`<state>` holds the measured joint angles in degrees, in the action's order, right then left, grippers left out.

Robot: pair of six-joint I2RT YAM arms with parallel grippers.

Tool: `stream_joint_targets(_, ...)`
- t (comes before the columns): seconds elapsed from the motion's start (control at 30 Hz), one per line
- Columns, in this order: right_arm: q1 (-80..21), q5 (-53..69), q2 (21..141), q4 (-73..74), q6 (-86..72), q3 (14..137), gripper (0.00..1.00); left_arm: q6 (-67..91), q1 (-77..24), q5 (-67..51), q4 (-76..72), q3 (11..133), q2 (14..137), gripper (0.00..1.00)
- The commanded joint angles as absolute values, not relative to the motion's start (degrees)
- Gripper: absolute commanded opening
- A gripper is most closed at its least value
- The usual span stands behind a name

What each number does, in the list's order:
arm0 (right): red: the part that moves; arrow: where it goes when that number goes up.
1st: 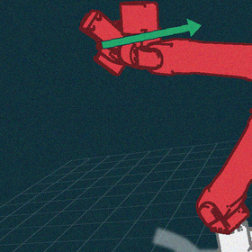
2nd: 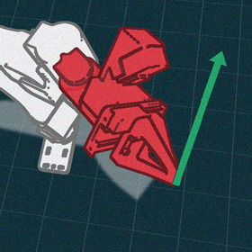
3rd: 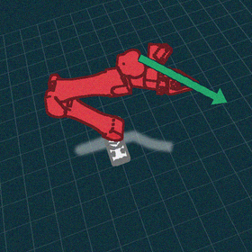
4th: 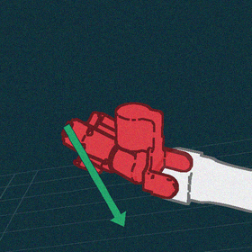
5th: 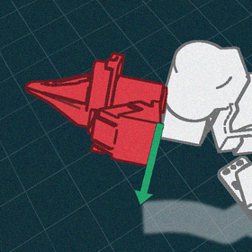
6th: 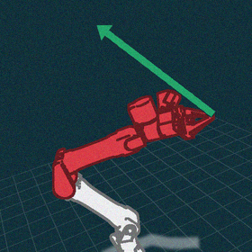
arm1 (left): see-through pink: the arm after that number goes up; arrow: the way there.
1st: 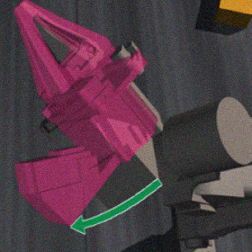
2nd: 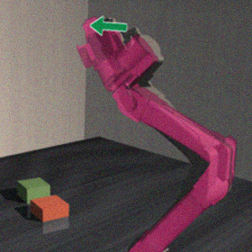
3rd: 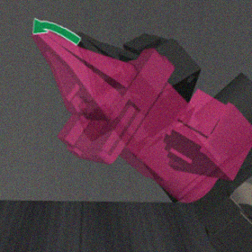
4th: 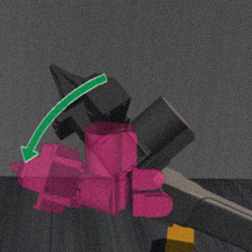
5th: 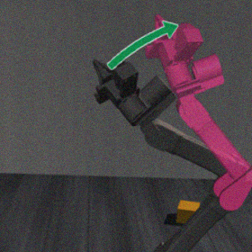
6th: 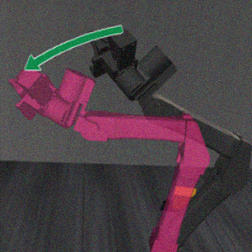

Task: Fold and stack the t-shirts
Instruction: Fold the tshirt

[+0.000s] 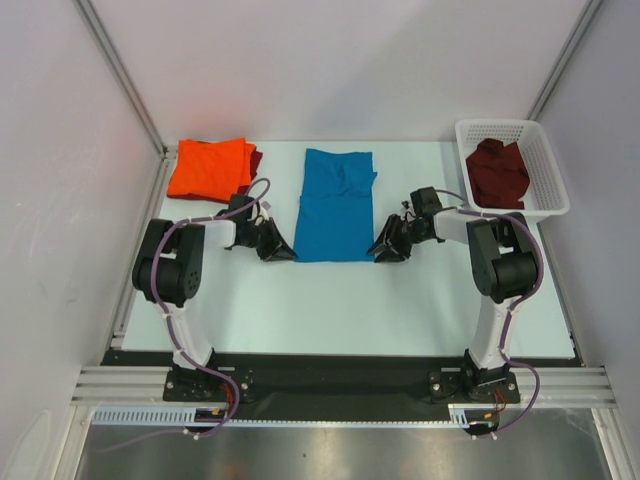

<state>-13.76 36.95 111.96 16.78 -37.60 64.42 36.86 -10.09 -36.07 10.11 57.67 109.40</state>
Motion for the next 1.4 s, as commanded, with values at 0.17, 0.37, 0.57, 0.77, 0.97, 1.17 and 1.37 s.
stream_joint_targets(0.17, -14.68, 35.33, 114.61, 13.89, -38.94, 64.77, 0.31, 34.01, -9.67, -34.98, 10.02, 56.52, 109.95, 0.0)
stream_joint_targets(0.37, -15.38, 35.86, 114.08, 12.75, -39.38, 63.9, 0.03, 33.4, -9.76, -35.68, 10.46, 54.67, 108.11, 0.0)
stream_joint_targets(0.57, -16.96, 34.98, 110.75, 15.64, -36.92, 61.7, 0.0, 32.17, -9.76, -34.45, 12.21, 49.23, 102.32, 0.0)
stream_joint_targets(0.77, -19.68, 33.93, 100.56, 17.4, -37.7, 53.11, 0.0, 34.19, -10.19, -34.02, 14.06, 38.6, 88.53, 0.0)
stream_joint_targets(0.97, -24.25, 33.05, 84.84, 19.51, -40.95, 44.05, 0.0, 35.33, -10.98, -33.57, 23.35, 32.35, 71.68, 0.0)
stream_joint_targets(1.17, -27.68, 31.03, 67.28, 28.9, -45.61, 39.29, 0.0, 33.58, -14.83, -30.16, 39.69, 32.78, 56.53, 0.0)
stream_joint_targets(1.37, -27.86, 31.38, 62.13, 33.05, -47.47, 41.57, 0.0, 34.46, -16.35, -27.87, 43.33, 35.41, 51.15, 0.0)
